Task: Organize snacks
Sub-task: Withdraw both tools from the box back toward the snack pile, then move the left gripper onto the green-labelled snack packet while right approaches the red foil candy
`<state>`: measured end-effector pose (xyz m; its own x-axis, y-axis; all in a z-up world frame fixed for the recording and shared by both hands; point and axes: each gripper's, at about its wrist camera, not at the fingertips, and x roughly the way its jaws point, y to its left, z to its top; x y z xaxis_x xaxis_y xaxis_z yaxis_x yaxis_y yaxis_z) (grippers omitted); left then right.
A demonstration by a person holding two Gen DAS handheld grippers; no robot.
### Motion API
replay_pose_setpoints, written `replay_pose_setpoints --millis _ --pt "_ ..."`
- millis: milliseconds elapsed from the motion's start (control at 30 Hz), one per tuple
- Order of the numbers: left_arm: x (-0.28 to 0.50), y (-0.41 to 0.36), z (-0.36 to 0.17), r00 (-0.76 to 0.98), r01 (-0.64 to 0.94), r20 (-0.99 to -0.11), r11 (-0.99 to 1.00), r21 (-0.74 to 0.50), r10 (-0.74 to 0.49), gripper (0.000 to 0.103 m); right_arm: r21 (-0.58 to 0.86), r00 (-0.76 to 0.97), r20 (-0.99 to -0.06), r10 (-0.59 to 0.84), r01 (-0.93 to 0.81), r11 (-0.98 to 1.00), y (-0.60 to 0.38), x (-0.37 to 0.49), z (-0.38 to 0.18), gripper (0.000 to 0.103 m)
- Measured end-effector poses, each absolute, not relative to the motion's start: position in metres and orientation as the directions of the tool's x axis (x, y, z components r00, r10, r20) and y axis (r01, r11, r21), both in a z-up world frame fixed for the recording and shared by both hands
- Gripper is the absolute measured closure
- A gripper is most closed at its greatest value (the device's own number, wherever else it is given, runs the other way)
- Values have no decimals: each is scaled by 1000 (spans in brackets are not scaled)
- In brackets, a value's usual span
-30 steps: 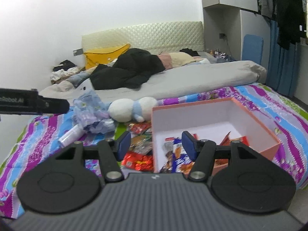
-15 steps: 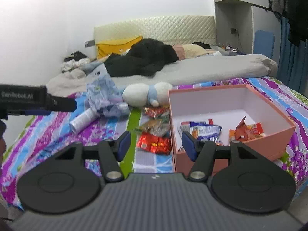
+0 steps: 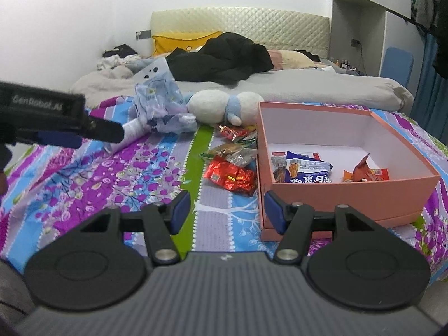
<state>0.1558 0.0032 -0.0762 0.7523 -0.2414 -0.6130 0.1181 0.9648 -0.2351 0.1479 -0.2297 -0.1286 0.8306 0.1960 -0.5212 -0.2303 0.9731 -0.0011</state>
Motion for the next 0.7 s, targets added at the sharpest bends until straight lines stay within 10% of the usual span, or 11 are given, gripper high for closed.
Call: replay_pose_setpoints --millis 700 --pt "300 33 -172 683 128 -656 937 -325 -321 17 -249 788 -596 156 -366 897 -165 240 -199 43"
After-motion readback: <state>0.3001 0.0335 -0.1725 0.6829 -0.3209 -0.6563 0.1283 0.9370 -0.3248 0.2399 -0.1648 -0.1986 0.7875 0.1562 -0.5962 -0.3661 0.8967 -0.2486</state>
